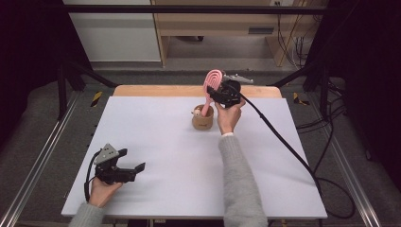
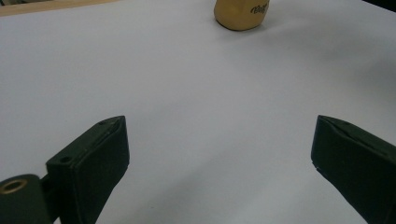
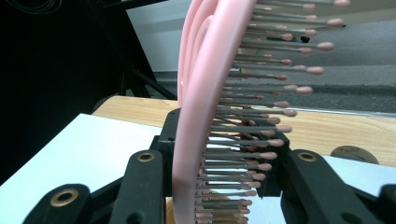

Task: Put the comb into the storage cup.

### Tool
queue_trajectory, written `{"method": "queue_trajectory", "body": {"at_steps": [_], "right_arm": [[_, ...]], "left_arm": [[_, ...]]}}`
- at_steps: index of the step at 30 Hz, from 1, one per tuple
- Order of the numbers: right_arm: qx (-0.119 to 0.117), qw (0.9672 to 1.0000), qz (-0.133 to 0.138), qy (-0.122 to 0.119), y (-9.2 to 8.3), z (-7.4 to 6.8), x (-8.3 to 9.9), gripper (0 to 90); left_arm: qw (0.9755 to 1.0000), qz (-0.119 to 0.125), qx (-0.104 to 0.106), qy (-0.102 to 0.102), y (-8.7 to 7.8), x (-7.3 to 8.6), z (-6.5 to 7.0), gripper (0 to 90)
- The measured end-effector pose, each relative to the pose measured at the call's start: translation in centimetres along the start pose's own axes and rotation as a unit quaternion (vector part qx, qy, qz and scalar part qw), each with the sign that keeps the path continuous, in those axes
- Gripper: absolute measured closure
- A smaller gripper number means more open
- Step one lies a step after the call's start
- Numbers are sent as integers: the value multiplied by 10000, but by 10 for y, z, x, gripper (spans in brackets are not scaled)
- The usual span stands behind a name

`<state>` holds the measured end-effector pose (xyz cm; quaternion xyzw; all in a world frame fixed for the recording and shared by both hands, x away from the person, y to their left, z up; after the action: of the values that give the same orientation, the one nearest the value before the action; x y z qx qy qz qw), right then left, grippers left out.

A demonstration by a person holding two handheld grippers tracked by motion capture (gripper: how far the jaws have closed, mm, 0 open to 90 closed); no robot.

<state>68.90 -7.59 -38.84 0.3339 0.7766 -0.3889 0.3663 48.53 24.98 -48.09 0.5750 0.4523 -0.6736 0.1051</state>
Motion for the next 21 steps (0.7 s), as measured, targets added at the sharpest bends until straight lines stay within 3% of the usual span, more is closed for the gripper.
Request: {"method": "queue_trajectory", "body": {"at_steps": [21], "right_arm": [[-33, 9996, 10, 284, 0, 14, 12, 628]], "left_arm": [[10000, -10, 0, 10, 0, 0, 0, 43]]}}
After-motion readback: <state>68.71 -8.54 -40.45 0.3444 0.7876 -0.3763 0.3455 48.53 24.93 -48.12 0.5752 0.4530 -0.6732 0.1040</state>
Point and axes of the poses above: each handheld gripper's, and its own axes: y roughly forward along the jaws, x roughly out of its underside, z roughly to its right, the point moved 6 cm from there along y, roughly forward along the jaws, and after that the axes turned 10 degrees about y, right-handed, at the moved point
